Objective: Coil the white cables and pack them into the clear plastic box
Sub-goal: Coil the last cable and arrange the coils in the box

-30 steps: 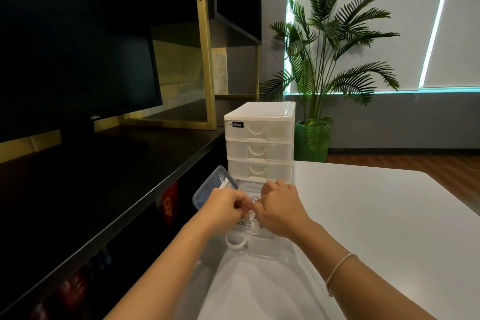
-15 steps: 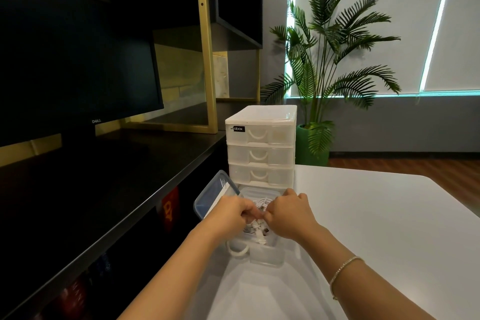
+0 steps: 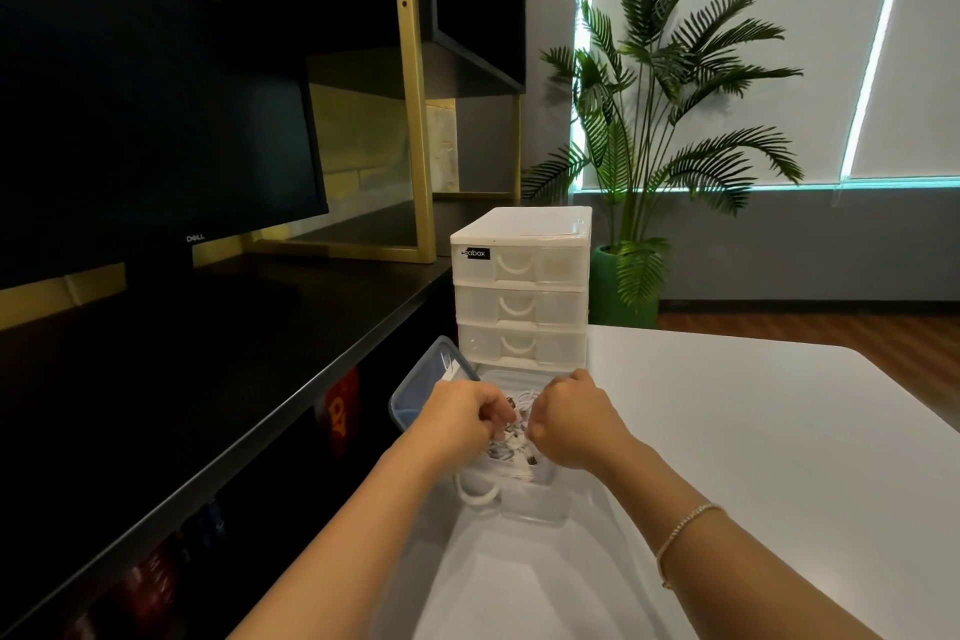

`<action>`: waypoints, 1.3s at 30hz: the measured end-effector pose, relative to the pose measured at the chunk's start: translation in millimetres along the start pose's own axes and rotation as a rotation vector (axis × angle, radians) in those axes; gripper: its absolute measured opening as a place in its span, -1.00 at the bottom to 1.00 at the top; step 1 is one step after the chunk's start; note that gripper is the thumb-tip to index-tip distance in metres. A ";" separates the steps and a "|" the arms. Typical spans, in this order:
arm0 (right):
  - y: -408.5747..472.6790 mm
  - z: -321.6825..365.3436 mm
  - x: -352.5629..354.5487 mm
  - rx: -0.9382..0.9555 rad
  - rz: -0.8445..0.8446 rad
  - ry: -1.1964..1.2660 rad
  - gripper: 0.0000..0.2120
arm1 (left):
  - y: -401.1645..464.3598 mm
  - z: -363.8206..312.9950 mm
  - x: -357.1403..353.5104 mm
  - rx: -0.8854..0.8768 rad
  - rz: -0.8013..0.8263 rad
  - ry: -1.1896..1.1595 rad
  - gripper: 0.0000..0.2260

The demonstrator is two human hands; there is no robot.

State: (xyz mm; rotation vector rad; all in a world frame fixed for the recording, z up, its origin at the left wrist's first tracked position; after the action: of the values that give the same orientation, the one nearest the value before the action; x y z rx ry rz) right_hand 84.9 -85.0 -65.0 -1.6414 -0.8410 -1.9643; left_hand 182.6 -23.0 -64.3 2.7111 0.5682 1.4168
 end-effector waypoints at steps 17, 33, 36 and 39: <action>-13.9 -7.5 16.8 -0.056 -0.009 0.233 -0.70 | -12.0 9.7 57.2 0.144 -0.472 0.208 -0.78; -21.2 -28.6 26.4 -0.149 -0.002 0.279 -0.76 | -21.2 14.1 57.7 0.331 -0.414 0.148 -0.83; -21.5 -31.5 28.2 -0.178 -0.011 0.311 -0.77 | -24.2 0.3 56.8 0.217 -0.456 0.146 -0.87; -21.4 -35.0 31.7 -0.221 -0.051 0.367 -0.77 | -28.2 -16.6 53.4 0.126 -0.488 0.183 -0.87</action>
State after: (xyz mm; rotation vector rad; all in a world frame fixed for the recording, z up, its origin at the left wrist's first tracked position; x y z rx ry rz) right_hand 39.3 -92.7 -41.4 -1.3136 -0.5463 -2.3667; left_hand 188.4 18.7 -18.0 2.2965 1.2634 1.5281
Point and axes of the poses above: each hand's wrist, its own y-axis towards the middle knuckle, its own x-axis out of the back of the hand, z = x × y, the point moved 7 cm from there along y, towards the middle knuckle
